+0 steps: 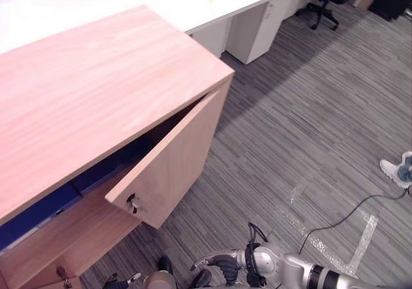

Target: Walk over to the cabinet, pick up the folder, carry it to the office cabinet, place the folder inside the office cabinet, then close the office cabinet door

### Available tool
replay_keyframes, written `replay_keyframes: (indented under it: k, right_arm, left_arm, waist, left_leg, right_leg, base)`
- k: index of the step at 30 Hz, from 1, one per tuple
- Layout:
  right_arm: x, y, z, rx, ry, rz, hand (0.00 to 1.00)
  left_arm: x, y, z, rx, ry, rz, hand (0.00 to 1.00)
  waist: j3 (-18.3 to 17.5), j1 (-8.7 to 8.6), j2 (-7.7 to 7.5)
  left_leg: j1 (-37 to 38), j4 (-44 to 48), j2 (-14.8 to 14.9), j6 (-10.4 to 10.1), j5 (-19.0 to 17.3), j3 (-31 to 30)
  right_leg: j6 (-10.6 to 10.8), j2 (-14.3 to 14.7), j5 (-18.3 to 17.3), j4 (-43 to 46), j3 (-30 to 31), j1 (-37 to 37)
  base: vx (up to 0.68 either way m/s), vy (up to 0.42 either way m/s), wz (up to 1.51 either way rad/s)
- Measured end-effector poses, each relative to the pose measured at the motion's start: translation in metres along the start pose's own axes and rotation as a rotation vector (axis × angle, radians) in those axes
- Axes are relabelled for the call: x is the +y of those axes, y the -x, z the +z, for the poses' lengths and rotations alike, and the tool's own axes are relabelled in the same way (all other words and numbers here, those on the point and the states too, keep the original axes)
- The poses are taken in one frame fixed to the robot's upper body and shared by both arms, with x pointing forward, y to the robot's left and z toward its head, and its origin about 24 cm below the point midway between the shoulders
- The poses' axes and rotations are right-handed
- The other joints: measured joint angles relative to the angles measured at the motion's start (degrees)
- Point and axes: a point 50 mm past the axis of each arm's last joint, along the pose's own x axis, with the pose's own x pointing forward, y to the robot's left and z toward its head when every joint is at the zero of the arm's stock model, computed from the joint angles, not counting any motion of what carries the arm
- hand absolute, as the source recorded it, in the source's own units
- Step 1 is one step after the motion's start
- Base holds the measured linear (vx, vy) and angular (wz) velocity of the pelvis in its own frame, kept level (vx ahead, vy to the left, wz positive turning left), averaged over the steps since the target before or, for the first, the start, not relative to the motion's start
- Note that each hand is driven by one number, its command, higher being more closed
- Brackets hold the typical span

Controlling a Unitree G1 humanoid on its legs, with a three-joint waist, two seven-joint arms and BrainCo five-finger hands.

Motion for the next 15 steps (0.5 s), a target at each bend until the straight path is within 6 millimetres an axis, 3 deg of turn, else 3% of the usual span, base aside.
replay_keyframes:
  k: [2, 6, 13, 15]
  right_arm:
    - [0.001, -0.011, 0.01, -0.034, -0.001, 0.004, 0.0]
    - [-0.001, -0.026, 0.012, -0.014, 0.053, 0.024, 0.0]
    - [-0.003, -0.054, 0.018, 0.02, 0.07, -0.008, 0.0]
    - [-0.003, -0.059, 0.006, 0.088, 0.019, -0.028, 0.0]
  left_arm:
    - [0.005, 0.0, -0.002, 0.003, -0.004, 0.014, 0.0]
    - [0.003, 0.0, -0.001, -0.001, 0.001, 0.014, 0.0]
    - [0.002, 0.002, -0.005, 0.016, 0.05, 0.039, 0.0]
    - [-0.004, 0.002, -0.005, 0.018, 0.07, 0.031, 0.0]
  waist:
    - [-0.4, 0.72, -0.62]
    - [-0.6, 1.62, -1.21]
    - [-0.3, 4.36, -1.37]
    - [0.0, 4.04, -0.87]
  left_leg:
    - [0.1, 0.0, -0.5, 0.2, 0.1, -1.3]
    - [-0.4, 0.0, -1.5, 1.2, 0.5, -4.9]
    - [-1.4, 0.1, -2.4, 2.4, 1.5, -9.4]
    - [-1.8, 0.5, -2.9, 2.7, 1.7, -12.7]
  right_leg:
    - [0.1, -0.5, 0.1, 0.3, -0.1, 0.4]
    - [0.8, -1.5, 0.6, 0.8, -0.3, 0.8]
    - [1.1, -2.2, 0.7, 1.7, -2.3, 1.2]
    - [3.2, -3.7, 0.1, 5.0, -2.7, 1.0]
  base:
    - [0.03, 0.118, 0.35]
    - [0.0, 0.107, 0.38]
    - [-0.04, 0.047, 0.35]
    - [-0.04, 0.099, 0.64]
